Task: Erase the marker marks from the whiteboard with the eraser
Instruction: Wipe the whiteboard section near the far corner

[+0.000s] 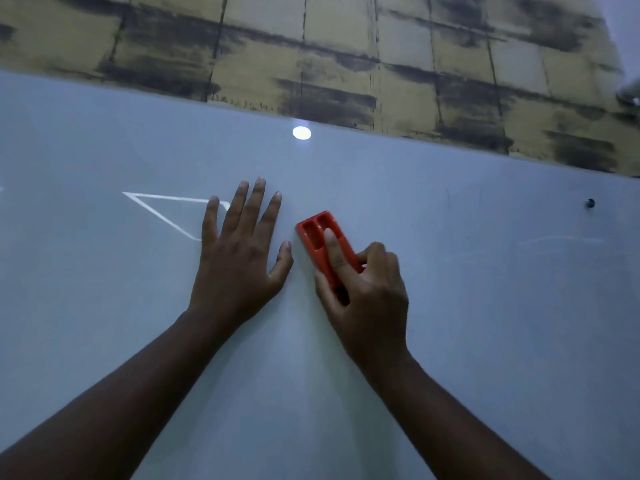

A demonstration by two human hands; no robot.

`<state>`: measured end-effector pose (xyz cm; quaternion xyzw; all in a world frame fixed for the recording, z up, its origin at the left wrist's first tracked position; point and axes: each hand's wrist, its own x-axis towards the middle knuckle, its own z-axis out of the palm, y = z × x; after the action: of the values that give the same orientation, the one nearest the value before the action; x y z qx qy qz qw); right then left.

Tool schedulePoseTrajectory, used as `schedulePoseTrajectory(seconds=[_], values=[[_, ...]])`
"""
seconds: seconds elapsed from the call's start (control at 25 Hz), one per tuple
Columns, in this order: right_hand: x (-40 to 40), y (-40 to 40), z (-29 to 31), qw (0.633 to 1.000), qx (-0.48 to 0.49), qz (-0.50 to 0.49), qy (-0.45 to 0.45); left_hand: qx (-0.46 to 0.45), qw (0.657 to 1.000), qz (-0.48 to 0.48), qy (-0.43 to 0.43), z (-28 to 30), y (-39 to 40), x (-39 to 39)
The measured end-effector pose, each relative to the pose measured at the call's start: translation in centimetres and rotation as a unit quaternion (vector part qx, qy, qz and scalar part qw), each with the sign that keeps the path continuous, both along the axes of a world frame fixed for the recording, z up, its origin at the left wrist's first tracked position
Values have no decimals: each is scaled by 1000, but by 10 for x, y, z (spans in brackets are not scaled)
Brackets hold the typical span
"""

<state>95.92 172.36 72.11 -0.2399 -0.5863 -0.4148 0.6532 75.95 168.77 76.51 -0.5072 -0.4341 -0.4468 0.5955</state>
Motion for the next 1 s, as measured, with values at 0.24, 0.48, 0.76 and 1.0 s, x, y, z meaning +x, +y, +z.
schedulePoseTrajectory(seconds=[0.24,0.48,0.76,1.0], values=[[40,0,-16,995,20,-85,-40,0,1000,-18,16,-36,-5,-3],[92,14,-18,973,-117,-54,193,1,999,-22,27,-58,-8,-5],[35,-15,-80,977,-149,-16,152,-17,999,-39,13,-73,-13,-2],[10,-31,-137,990,-139,-3,30,-34,999,-26,0,-99,-12,1]])
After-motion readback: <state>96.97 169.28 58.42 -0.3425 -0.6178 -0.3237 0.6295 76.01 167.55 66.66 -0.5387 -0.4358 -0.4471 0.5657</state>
